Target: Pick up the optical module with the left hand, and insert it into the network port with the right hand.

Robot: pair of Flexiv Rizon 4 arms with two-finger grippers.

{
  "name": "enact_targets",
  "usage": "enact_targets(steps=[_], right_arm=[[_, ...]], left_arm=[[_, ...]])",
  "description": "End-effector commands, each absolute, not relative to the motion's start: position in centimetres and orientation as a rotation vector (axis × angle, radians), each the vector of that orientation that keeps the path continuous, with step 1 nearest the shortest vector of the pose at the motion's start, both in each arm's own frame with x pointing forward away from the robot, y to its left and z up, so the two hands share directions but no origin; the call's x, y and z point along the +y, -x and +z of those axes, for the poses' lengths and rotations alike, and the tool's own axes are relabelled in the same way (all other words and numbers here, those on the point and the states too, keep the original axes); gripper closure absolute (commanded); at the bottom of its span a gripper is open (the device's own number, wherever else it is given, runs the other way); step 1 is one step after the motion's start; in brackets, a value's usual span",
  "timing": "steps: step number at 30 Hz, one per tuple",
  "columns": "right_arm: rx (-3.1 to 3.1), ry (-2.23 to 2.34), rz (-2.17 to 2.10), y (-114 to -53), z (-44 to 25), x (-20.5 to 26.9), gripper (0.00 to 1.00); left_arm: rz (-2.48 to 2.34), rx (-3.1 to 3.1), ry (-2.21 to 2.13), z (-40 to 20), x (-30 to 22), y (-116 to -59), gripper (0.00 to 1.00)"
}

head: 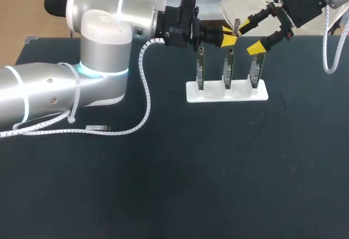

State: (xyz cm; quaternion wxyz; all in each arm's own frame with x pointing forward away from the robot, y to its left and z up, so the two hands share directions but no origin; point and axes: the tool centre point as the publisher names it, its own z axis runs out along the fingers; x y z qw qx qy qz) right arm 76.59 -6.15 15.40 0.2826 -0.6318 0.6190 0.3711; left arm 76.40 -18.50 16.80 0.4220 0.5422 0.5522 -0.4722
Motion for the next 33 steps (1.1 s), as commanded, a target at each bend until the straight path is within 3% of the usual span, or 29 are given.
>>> enact_targets(steps=[1, 33], right_arm=[[1.655, 1.69, 0.991, -76.48, 15.36, -6.17, 0.0], [1.655, 1.69, 0.991, -76.48, 15.36, -6.17, 0.0]], left_arm=[[-1.198, 1.386, -1.358, 16.5, -18.71, -76.59, 1.0], [-1.206, 1.381, -1.349, 16.21, -18.65, -76.51, 1.0]])
